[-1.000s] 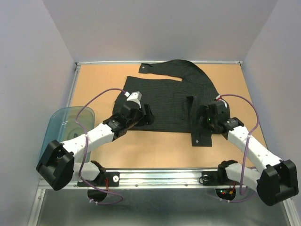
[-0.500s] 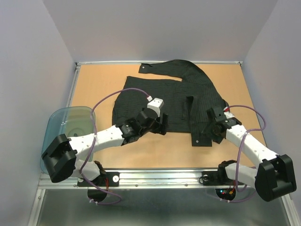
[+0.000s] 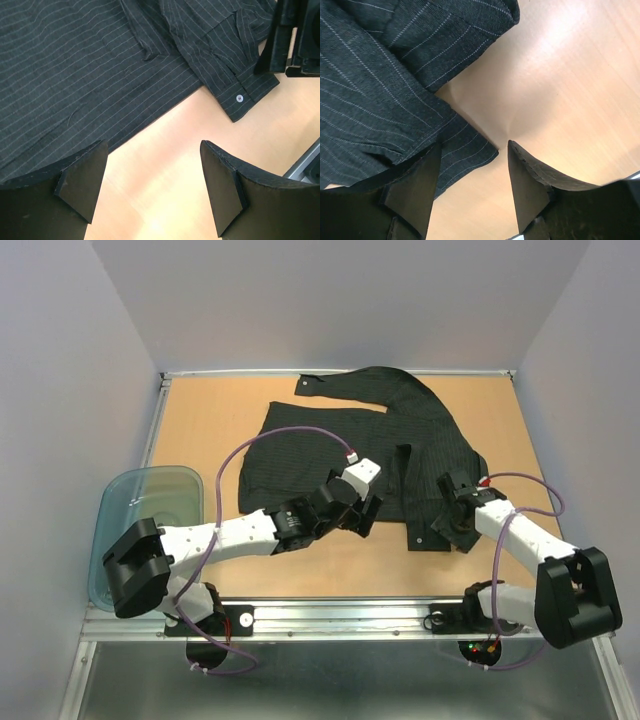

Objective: Fold and stack the long sleeve shirts
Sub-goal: Fold the shirt

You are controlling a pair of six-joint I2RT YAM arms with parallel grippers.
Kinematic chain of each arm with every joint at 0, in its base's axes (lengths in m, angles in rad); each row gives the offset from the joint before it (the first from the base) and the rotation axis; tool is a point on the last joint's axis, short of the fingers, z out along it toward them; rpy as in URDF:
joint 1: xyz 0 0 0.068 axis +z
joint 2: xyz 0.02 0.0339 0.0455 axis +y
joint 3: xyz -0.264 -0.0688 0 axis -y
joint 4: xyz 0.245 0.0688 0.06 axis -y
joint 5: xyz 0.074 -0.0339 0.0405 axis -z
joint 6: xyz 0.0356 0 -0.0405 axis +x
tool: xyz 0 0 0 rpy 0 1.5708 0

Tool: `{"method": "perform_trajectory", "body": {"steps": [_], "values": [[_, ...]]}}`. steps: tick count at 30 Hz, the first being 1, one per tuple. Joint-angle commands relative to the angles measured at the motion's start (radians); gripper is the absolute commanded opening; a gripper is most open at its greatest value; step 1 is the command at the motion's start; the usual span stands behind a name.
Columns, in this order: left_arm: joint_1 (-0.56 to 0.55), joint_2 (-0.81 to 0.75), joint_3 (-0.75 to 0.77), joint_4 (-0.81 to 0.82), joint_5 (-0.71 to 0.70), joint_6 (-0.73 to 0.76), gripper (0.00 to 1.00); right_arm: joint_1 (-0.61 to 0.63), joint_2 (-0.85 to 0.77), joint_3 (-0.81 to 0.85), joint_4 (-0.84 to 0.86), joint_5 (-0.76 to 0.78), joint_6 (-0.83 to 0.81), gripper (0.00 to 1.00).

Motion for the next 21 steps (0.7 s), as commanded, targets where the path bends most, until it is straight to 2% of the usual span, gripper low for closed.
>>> {"method": "perform_trajectory", "body": {"steps": [1,6,9,10,13,14,21], "values": [[-0.026,0.009,0.054,0.057,-0.025,0.064,0.86,-0.008,0.038,-0.011,0.033,0.0,0.008,0.61],[-0.043,0.018,0.063,0.064,-0.025,0.102,0.86,-0.008,0.098,-0.06,0.115,-0.109,0.009,0.59],[-0.044,0.018,0.064,0.064,-0.03,0.114,0.86,-0.008,0.101,-0.058,0.123,-0.114,0.003,0.42],[-0.049,0.019,0.069,0.064,-0.03,0.123,0.86,-0.008,0.081,-0.051,0.121,-0.108,-0.002,0.3],[-0.056,0.029,0.081,0.07,-0.025,0.139,0.85,-0.008,0.034,-0.029,0.115,-0.103,-0.038,0.13],[-0.067,0.033,0.087,0.073,-0.022,0.154,0.84,-0.009,0.021,-0.012,0.11,-0.105,-0.051,0.03],[-0.153,0.153,0.181,0.098,-0.022,0.278,0.84,-0.009,-0.036,0.122,0.031,-0.167,-0.121,0.01]]}}
